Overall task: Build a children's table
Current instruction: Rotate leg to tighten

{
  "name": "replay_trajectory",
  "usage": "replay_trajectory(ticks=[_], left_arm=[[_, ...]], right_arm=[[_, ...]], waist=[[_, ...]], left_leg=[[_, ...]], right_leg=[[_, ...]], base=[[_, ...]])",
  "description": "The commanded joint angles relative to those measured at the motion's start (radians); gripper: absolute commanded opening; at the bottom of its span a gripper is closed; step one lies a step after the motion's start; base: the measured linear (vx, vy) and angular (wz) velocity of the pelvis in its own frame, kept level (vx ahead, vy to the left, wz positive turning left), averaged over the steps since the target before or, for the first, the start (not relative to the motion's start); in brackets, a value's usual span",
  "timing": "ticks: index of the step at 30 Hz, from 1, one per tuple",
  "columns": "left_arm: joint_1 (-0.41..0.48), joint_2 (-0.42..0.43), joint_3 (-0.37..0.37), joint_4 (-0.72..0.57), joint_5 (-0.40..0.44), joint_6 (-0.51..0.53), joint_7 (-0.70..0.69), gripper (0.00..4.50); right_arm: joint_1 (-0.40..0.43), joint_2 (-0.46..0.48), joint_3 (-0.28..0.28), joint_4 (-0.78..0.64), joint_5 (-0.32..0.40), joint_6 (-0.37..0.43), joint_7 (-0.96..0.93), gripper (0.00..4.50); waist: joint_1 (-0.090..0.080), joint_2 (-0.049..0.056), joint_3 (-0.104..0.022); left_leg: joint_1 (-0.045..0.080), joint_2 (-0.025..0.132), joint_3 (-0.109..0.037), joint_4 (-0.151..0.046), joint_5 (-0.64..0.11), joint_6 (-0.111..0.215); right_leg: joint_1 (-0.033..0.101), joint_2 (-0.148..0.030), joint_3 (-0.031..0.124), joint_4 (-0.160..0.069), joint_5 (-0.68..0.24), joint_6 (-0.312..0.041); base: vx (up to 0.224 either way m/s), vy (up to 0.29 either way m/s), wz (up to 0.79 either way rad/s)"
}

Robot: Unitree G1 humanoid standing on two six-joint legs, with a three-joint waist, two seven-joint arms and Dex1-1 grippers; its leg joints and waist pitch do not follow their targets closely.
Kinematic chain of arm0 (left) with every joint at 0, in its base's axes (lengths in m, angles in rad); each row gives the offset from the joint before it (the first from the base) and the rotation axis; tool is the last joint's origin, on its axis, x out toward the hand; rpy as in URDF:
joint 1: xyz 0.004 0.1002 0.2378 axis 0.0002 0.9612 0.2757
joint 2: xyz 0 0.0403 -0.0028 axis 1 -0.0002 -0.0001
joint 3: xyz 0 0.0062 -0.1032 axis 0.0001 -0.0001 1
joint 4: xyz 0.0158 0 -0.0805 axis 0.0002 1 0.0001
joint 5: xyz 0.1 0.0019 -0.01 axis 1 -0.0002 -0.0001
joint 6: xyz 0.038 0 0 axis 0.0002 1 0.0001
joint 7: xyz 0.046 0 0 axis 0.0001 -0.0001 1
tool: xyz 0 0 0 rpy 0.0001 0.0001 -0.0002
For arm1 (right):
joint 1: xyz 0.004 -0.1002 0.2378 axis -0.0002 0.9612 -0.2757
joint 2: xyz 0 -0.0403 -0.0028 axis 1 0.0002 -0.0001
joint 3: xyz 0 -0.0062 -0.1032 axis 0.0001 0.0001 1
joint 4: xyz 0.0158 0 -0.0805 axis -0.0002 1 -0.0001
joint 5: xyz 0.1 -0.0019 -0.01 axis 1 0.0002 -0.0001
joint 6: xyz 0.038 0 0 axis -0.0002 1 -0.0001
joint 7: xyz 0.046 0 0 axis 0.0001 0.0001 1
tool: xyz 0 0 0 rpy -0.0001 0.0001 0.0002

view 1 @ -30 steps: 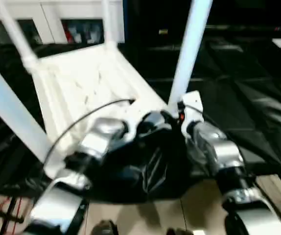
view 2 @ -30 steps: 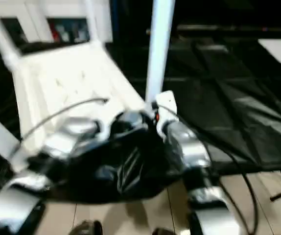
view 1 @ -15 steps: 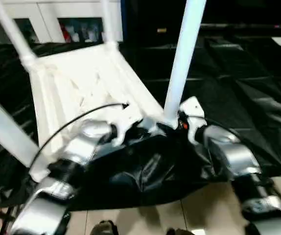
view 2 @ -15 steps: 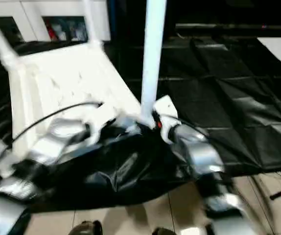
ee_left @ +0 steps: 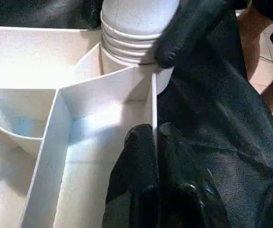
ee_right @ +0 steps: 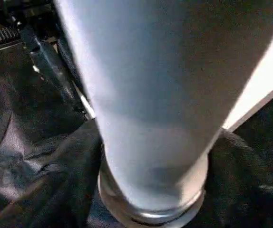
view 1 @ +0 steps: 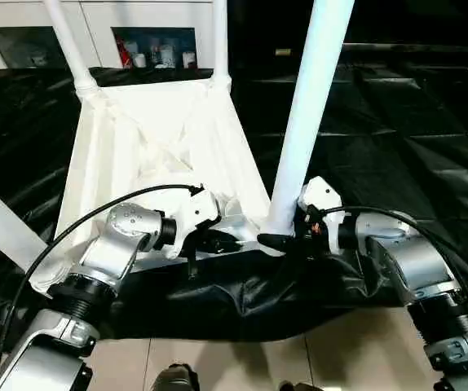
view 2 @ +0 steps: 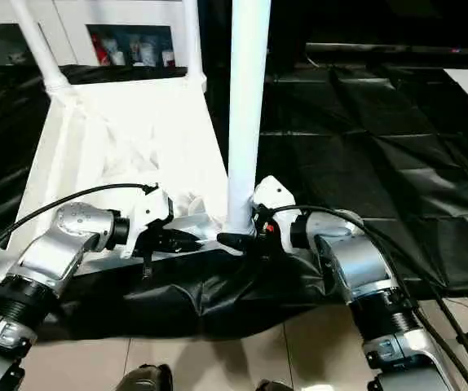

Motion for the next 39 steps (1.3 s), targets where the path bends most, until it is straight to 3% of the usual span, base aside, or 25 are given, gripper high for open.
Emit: replay_trajectory(ticks=[1,6,9,10,11,12,14,16,17,24,31,33,39], left_arm=[[-0.03,-0.062,-0.024,-0.012,-0.015,-0.006,0.043,0.0],[-0.071,-0.116,0.001,0.042,0.008,0.014,0.151,0.0],[-0.131,-0.179,0.029,0.117,0.03,0.051,0.288,0.0],[-0.131,-0.179,0.029,0.117,0.03,0.051,0.288,0.0],[-0.155,-0.205,0.04,0.149,0.036,0.062,0.343,0.0],[-0.184,-0.237,0.058,0.188,0.043,0.069,0.422,0.0],[-0.202,-0.258,0.067,0.213,0.044,0.07,0.46,0.0],[-0.214,-0.272,0.071,0.229,0.045,0.067,0.482,0.0],[-0.218,-0.279,0.072,0.235,0.05,0.06,0.493,0.0],[-0.169,-0.248,0.03,0.177,0.047,0.007,0.371,0.0],[-0.113,-0.18,-0.007,0.11,0.024,-0.039,0.222,0.0],[-0.081,-0.137,-0.029,0.056,0.01,-0.042,0.132,0.0],[-0.042,-0.079,-0.057,-0.007,-0.005,-0.028,0.018,0.0]], right_arm=[[0.008,0.058,0.047,-0.044,0.031,0.005,0.002,2.93],[0.0,0.143,0.005,0.04,-0.014,-0.005,-0.177,2.73],[-0.035,0.235,-0.063,0.156,-0.033,0.009,-0.392,2.69],[-0.035,0.235,-0.063,0.156,-0.033,0.009,-0.392,2.69],[-0.058,0.273,-0.101,0.212,-0.039,0.018,-0.507,2.68],[-0.086,0.312,-0.136,0.271,-0.051,0.017,-0.633,2.68],[-0.101,0.337,-0.143,0.297,-0.055,0.005,-0.673,2.68],[-0.108,0.354,-0.145,0.307,-0.058,-0.001,-0.683,2.68],[-0.109,0.364,-0.141,0.301,-0.067,-0.012,-0.685,3.24],[-0.089,0.332,-0.152,0.19,-0.002,-0.059,-0.521,3.82],[-0.045,0.194,-0.061,0.067,0.025,-0.053,-0.284,3.82],[-0.014,0.106,-0.016,0.011,0.017,-0.06,-0.146,3.82],[0.013,0.027,0.019,-0.033,0.008,-0.067,-0.022,3.82]], waist=[[-0.006,-0.014,-0.079],[-0.01,-0.016,-0.075],[-0.023,-0.016,-0.072],[-0.025,-0.016,-0.071],[-0.024,-0.016,-0.072],[-0.027,-0.007,-0.071],[-0.031,-0.011,-0.076],[-0.028,-0.013,-0.076],[-0.028,-0.01,-0.077],[-0.023,-0.009,-0.079],[-0.022,-0.011,-0.076],[-0.021,-0.011,-0.075],[-0.013,-0.007,-0.07]], left_leg=[[0.027,0.015,0.004,-0.056,-0.199,0.053],[0.028,0.011,0.002,-0.06,-0.238,0.024],[0.031,0.009,-0.001,-0.065,-0.289,-0.008],[0.031,0.008,-0.001,-0.066,-0.29,-0.009],[0.031,0.009,-0.003,-0.067,-0.29,-0.009],[0.031,0.008,-0.002,-0.067,-0.289,-0.013],[0.028,0.005,-0.005,-0.067,-0.28,-0.028],[0.027,0.005,-0.003,-0.065,-0.262,-0.01],[0.025,0.005,-0.002,-0.063,-0.248,0.0],[0.023,0.006,-0.002,-0.06,-0.205,0.04],[0.022,0.009,-0.001,-0.058,-0.201,0.06],[0.024,0.013,0.0,-0.059,-0.216,0.062],[0.03,0.018,0.002,-0.063,-0.259,0.05]], right_leg=[[0.038,-0.036,0.027,-0.062,-0.13,-0.239],[0.035,-0.04,0.028,-0.072,-0.225,-0.215],[0.031,-0.04,0.027,-0.082,-0.313,-0.191],[0.031,-0.041,0.028,-0.084,-0.32,-0.187],[0.032,-0.041,0.027,-0.085,-0.323,-0.183],[0.027,-0.039,0.029,-0.084,-0.311,-0.184],[0.034,-0.037,0.025,-0.081,-0.298,-0.182],[0.035,-0.037,0.026,-0.082,-0.243,-0.18],[0.036,-0.035,0.026,-0.08,-0.208,-0.183],[0.044,-0.034,0.023,-0.072,-0.11,-0.214],[0.047,-0.034,0.023,-0.071,-0.106,-0.226],[0.045,-0.033,0.023,-0.071,-0.119,-0.229],[0.034,-0.034,0.026,-0.074,-0.181,-0.233]], base=[[0.0,0.0,0.0],[0.0,0.0,0.0],[0.0,0.0,0.0],[0.0,0.0,0.0],[0.0,0.0,0.0],[0.0,0.0,0.0],[0.0,0.0,0.0],[0.0,0.0,0.0],[0.0,0.0,0.0],[0.0,0.0,0.0],[0.0,0.0,0.0],[0.0,0.0,0.0],[0.0,0.0,0.0]])
